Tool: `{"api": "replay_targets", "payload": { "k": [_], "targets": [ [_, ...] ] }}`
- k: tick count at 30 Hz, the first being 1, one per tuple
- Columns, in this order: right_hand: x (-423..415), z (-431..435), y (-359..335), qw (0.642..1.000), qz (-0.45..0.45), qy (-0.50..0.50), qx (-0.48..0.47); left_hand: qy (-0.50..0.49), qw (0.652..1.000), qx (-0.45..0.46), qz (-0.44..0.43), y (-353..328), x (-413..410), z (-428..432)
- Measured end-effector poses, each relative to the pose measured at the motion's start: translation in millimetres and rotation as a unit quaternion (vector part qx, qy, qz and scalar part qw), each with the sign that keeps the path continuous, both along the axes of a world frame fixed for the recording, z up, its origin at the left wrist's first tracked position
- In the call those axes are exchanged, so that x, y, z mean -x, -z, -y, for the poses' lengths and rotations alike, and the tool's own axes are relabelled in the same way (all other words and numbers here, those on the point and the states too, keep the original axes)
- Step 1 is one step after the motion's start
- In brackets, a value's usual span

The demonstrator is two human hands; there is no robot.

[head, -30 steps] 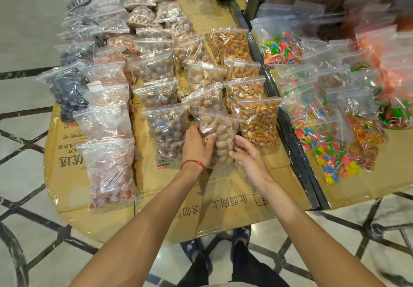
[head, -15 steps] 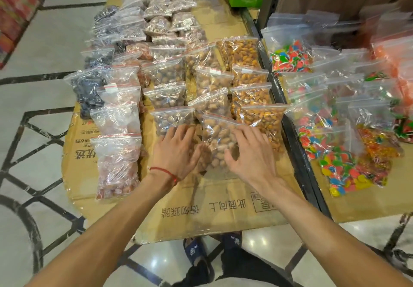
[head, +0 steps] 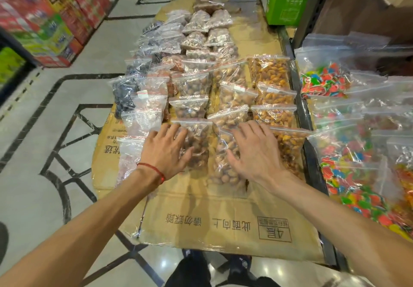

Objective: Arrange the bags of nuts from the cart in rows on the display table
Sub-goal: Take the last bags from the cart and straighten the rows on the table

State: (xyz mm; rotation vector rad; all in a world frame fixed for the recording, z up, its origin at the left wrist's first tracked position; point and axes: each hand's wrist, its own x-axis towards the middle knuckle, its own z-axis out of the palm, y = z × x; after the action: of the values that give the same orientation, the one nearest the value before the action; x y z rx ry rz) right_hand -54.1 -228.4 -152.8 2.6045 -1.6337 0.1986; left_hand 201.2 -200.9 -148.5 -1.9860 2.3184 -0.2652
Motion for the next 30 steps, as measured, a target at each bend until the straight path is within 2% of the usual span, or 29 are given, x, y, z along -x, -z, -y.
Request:
{"api": "replay_targets", "payload": {
  "k": [3, 13, 19, 23, 26, 28, 30],
  "targets": [
    [-13, 12, -4, 1.000, -0.003, 0.007, 0.011, 0.004, 1.000, 0.010, 0.017, -4, -12, 16],
    [-78, 64, -18, 0.998, -0.043, 0.039, 0.024, 0.043, 0.999, 0.025, -0.023, -5, -55, 98],
    [-110, 102, -16, 0.997, -0.023, 0.070, 0.031, 0.058, 0.997, -0.012, -0.041, 1, -77, 152],
    [-122, 131, -12, 0.995, -0.003, 0.095, 0.029, 0.051, 0.990, -0.011, -0.129, 9, -74, 179],
    [-131, 151, -2, 0.986, 0.090, 0.122, -0.066, 0.011, 0.959, -0.023, -0.283, 25, -62, 194],
    [-136, 166, 4, 0.954, 0.202, 0.167, -0.146, -0.037, 0.923, -0.044, -0.380, 36, -51, 201],
    [-144, 180, 10, 0.901, 0.302, 0.215, -0.224, -0.083, 0.885, -0.048, -0.455, 49, -41, 206]
  ]
}}
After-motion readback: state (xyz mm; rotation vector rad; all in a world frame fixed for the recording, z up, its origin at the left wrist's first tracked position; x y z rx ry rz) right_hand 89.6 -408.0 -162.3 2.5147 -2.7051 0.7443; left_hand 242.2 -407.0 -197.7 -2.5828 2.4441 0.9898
